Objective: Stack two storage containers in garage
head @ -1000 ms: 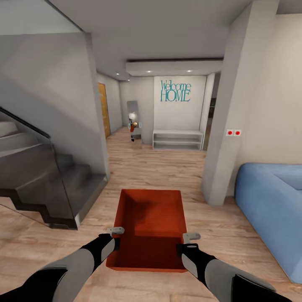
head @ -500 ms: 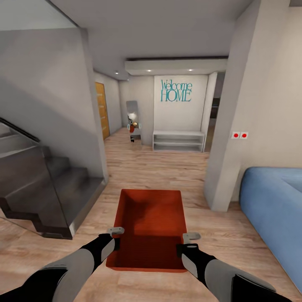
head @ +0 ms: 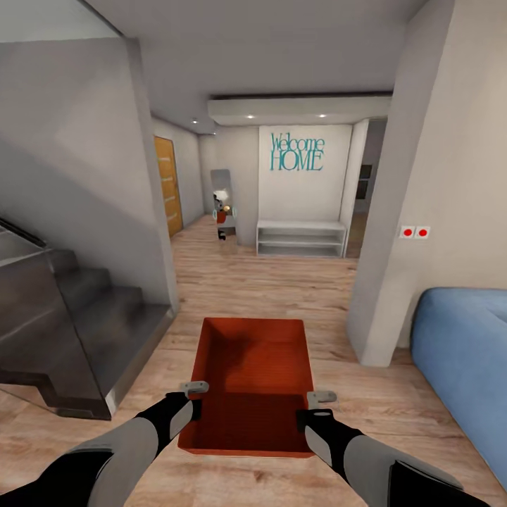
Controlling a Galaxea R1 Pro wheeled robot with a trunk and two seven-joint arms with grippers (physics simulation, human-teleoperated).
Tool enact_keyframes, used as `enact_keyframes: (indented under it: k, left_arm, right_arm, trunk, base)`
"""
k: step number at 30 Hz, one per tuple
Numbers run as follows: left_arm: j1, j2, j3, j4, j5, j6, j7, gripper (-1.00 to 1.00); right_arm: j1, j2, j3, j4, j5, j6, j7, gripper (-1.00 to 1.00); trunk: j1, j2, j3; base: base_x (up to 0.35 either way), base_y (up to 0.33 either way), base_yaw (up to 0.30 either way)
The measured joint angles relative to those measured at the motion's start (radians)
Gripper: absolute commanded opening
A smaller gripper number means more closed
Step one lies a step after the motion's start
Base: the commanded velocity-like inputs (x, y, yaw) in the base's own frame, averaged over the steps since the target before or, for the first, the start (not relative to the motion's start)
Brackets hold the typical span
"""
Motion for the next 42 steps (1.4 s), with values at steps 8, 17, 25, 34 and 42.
enact_keyframes:
  k: [8,17,25,34,42]
  left_arm:
    - [0.000,0.000,0.000,0.000,0.000,0.000,0.000,-1.00]
    - [0.000,0.000,0.000,0.000,0.000,0.000,0.000,-1.00]
    - [0.000,0.000,-0.001,0.000,0.001,0.000,0.000,-1.00]
    - [0.000,0.000,0.000,0.000,0.000,0.000,0.000,-1.00]
    - [0.000,0.000,0.000,0.000,0.000,0.000,0.000,-1.00]
  right_arm:
    - [0.000,0.000,-0.001,0.000,0.000,0.000,0.000,-1.00]
    - [0.000,0.000,0.000,0.000,0.000,0.000,0.000,-1.00]
    - [0.000,0.000,0.000,0.000,0.000,0.000,0.000,-1.00]
    - [0.000,0.000,0.001,0.000,0.000,0.000,0.000,-1.00]
    - [0.000,0.000,0.000,0.000,0.000,0.000,0.000,-1.00]
  trunk:
    - [0.000,0.000,0.000]
    - [0.000,0.000,0.000]
    - [0.000,0.000,0.000]
    - [0.000,0.000,0.000]
    - [0.000,0.000,0.000]
  base:
    - [0.321,0.000,0.000]
    - [0.321,0.000,0.000]
    - [0.321,0.000,0.000]
    - [0.321,0.000,0.000]
    - [0.321,0.000,0.000]
